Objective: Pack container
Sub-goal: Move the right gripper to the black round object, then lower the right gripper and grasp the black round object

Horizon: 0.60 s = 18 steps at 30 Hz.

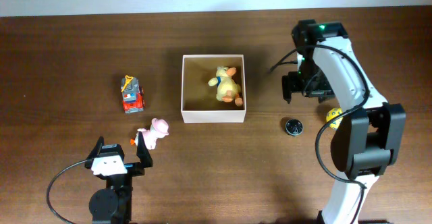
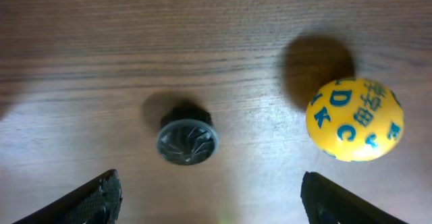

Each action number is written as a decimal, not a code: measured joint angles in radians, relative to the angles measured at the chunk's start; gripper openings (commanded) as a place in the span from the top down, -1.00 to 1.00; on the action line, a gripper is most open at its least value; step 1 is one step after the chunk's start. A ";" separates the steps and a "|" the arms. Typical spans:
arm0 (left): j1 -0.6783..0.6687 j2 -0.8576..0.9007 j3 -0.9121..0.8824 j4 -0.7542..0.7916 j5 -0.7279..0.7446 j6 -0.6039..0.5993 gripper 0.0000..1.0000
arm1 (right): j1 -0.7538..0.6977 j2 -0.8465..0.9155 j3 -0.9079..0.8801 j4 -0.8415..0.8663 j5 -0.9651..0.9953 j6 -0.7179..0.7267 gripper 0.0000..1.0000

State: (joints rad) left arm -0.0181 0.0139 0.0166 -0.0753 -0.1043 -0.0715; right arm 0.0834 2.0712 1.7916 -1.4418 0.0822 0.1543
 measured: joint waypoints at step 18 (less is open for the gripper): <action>0.000 0.000 0.000 0.000 0.000 0.000 -0.99 | -0.021 0.000 -0.301 0.166 -0.127 -0.190 -0.85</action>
State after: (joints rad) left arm -0.0181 0.0139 0.0166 -0.0753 -0.1043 -0.0715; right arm 0.0624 2.0712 1.4902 -1.2755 -0.0444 -0.0357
